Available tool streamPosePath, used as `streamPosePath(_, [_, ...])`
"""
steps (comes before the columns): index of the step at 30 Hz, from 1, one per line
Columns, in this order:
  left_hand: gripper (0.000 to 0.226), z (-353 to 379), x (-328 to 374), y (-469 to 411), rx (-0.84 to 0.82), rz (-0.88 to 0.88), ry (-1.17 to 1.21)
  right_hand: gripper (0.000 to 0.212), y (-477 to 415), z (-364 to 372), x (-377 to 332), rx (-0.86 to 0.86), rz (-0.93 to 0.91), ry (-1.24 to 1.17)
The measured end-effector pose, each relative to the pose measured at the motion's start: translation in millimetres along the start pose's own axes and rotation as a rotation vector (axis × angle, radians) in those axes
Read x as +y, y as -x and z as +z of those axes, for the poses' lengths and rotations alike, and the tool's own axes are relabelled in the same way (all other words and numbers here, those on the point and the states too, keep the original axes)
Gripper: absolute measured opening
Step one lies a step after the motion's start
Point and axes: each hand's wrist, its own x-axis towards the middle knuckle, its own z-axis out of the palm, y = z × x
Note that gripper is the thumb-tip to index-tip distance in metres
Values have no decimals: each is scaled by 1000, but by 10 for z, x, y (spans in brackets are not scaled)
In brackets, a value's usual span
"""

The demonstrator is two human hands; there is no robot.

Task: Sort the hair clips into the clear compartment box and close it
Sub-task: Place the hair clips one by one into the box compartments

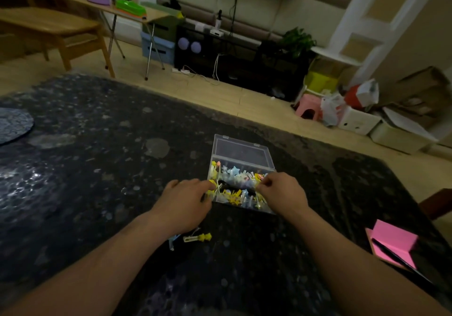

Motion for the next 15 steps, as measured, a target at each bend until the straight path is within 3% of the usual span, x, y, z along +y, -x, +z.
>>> streamPosePath(9, [42, -219, -61, -35, -6, -41, 73, 24, 81, 104, 15, 14, 40, -27])
streamPosePath(15, [40, -491, -245, -32, -187, -128, 159, 18, 354, 85, -171, 151, -40, -237])
